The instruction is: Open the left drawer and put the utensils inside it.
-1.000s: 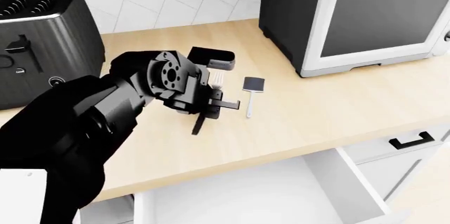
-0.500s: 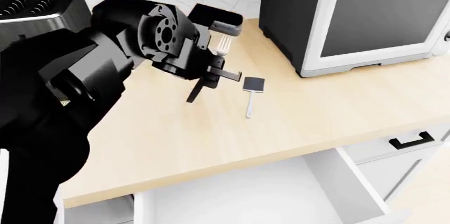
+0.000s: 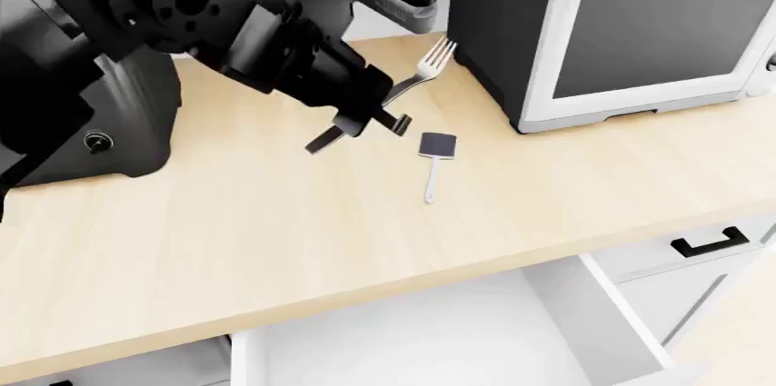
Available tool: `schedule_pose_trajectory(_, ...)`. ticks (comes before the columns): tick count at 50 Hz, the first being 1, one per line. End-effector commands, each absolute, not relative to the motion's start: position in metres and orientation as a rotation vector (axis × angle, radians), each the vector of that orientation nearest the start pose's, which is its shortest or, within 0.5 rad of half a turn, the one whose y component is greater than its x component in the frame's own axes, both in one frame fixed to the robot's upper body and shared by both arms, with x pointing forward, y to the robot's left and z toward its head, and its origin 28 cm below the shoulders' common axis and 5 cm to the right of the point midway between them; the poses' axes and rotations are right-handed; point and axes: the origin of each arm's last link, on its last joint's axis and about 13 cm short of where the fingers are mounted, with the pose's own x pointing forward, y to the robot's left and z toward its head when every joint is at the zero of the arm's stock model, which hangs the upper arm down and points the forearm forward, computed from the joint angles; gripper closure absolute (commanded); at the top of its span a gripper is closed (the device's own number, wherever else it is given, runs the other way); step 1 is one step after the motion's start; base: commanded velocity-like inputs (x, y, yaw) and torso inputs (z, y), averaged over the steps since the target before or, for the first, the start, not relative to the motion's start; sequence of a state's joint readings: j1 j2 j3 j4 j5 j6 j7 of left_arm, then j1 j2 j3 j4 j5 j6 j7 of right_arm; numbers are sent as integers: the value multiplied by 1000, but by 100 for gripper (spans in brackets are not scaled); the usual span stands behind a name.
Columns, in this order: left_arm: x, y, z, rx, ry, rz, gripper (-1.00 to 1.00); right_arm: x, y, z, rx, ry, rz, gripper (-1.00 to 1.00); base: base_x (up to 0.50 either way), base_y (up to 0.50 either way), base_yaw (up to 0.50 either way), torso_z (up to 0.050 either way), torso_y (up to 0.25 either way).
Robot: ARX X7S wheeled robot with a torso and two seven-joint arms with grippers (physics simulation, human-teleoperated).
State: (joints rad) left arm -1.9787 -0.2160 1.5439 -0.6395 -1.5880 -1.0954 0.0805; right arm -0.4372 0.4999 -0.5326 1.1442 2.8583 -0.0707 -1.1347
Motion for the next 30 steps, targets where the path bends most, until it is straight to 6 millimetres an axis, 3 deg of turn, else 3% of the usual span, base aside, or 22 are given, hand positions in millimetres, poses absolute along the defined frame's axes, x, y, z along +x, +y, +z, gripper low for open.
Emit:
schedule_pose_trajectory(1, 324, 170, 360, 510, 648, -782, 100, -98, -255, -109, 1287, -185, -827, -100, 0, 0, 0, 0, 0)
schedule_pose_trajectory(30, 284, 166, 305, 664, 693, -1070, 100, -94, -254, -112, 1285, -169, -827, -100, 0, 0, 0, 0, 0)
